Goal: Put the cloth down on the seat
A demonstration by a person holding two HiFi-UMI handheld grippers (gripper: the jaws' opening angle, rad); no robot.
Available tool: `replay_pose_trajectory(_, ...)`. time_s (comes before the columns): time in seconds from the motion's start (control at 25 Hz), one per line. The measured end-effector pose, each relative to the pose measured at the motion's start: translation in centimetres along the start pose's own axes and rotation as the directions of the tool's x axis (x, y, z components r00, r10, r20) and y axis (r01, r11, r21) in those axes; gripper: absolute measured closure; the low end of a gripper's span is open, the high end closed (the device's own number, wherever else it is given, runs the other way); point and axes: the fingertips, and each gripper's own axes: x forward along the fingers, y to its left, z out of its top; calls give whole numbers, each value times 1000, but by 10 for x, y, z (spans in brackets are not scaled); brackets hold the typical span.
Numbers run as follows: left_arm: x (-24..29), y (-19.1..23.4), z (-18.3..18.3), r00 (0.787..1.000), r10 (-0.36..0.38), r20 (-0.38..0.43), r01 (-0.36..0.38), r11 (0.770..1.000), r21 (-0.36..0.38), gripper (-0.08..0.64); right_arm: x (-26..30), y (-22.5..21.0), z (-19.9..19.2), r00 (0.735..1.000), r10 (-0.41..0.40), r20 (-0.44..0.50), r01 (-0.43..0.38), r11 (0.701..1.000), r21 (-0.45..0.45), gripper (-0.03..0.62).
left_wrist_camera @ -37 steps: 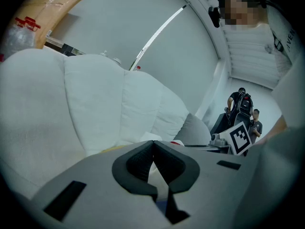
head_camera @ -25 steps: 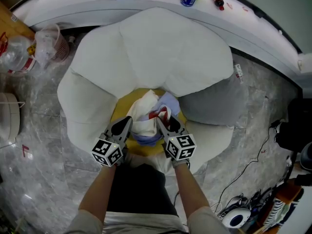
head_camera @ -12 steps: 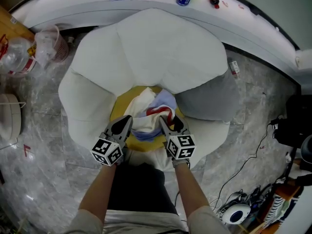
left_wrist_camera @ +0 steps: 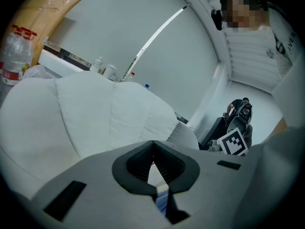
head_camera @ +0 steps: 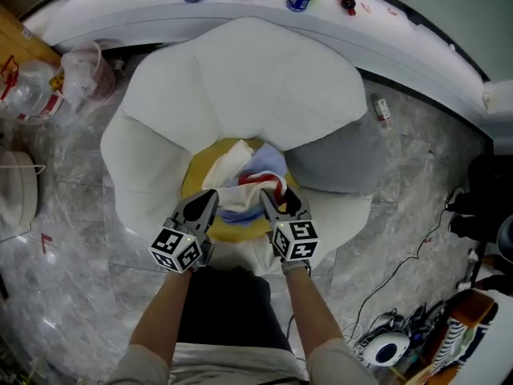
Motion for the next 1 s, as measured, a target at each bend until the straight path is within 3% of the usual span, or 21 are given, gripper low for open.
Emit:
replay_pose_trajectory(0.6,11,7,-18,1000,-3,1,3,1000,3,546,4,-27,-28,999,-30,-19,31,998,60,337)
replay_pose_trajectory(0.84,5,-7,3,1000,-12,13,11,1000,14,546,-11,-3,-1,999,34,19,-33,999,-11,339)
replay_pose_trajectory(1.0,2,-20,15,1000,-23,9,23,999,36,546,-22,26,23,988,141,67,-136,988,-69,339)
